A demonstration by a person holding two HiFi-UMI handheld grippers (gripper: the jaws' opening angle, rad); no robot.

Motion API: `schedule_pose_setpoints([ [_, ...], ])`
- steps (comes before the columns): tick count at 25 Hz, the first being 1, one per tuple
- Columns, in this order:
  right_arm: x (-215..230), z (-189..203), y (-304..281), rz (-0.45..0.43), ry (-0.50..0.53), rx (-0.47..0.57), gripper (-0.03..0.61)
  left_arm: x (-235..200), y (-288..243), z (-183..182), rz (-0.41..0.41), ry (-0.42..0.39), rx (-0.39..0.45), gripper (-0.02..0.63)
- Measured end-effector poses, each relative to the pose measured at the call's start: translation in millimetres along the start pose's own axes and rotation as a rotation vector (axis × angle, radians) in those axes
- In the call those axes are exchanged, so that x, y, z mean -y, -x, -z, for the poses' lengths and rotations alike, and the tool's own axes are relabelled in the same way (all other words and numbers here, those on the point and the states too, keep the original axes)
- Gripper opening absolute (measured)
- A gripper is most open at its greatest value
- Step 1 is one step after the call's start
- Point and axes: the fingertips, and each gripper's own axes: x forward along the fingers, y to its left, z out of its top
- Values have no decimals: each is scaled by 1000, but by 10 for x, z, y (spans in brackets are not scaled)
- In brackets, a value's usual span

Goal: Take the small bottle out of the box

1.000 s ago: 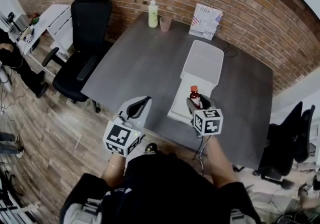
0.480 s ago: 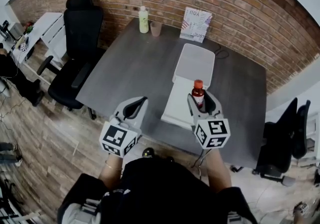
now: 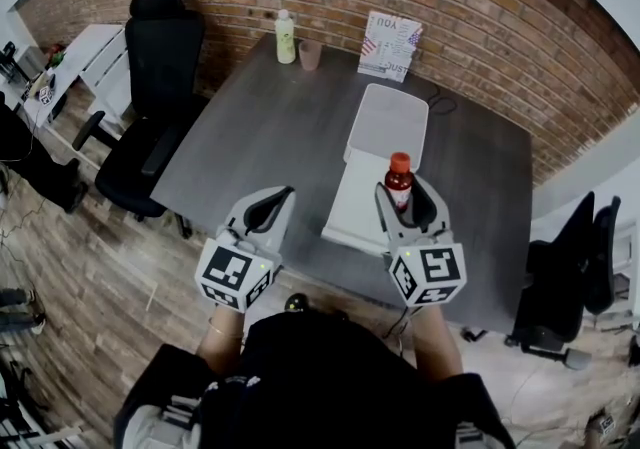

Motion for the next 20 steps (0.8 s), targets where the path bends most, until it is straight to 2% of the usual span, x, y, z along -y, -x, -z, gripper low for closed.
schedule_pose_setpoints([
  [20, 50, -98, 43, 13, -16, 32, 219, -32, -6, -1, -3, -5, -12, -3],
])
